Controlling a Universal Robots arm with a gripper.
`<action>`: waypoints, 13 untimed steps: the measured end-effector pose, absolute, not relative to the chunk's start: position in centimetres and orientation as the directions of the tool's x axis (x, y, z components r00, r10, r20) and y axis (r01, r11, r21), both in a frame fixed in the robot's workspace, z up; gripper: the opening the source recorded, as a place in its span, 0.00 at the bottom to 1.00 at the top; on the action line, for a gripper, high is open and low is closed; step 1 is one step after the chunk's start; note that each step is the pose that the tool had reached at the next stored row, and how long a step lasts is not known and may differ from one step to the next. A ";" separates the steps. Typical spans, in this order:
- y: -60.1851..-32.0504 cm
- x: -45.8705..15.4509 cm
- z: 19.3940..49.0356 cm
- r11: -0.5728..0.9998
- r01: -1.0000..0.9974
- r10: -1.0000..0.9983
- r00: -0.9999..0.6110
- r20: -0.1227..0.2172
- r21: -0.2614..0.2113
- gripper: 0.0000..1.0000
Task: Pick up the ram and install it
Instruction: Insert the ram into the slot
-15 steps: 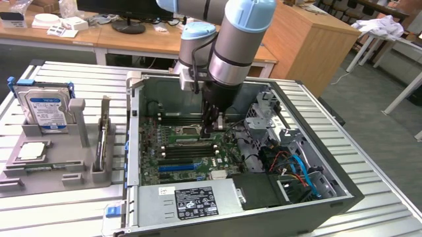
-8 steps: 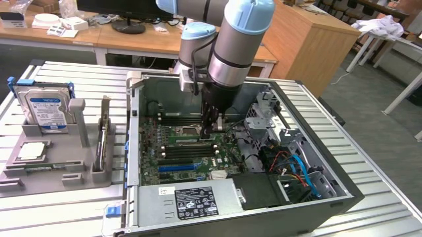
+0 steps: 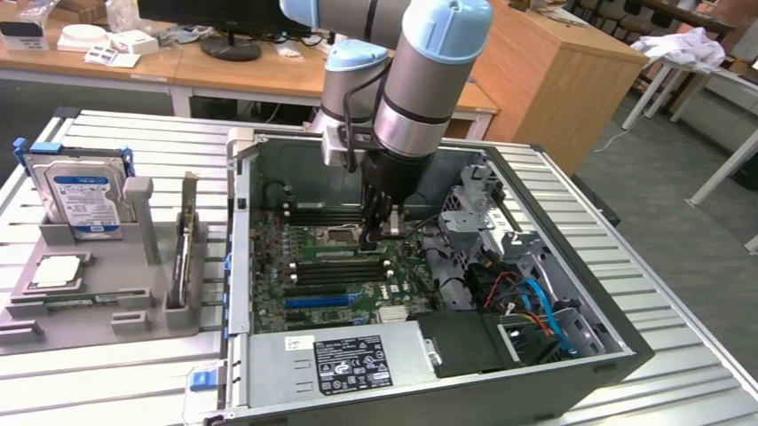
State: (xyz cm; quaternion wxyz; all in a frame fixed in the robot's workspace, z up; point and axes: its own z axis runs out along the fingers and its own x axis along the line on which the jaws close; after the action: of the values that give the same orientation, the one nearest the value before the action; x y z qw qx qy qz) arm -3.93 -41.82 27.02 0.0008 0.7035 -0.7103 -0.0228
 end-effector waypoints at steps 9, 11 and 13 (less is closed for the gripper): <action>-41.8 -3.9 26.8 0.009 -0.999 -0.999 -0.010 -0.031 0.034 0.11; -41.8 -3.9 26.8 0.009 -0.999 -0.999 -0.010 -0.031 0.034 0.11; -41.8 -3.9 26.7 0.009 -0.999 -0.999 -0.010 -0.031 0.034 0.11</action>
State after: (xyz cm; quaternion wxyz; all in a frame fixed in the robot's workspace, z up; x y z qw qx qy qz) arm -3.93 -41.82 26.74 0.0009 0.7035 -0.7103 -0.0228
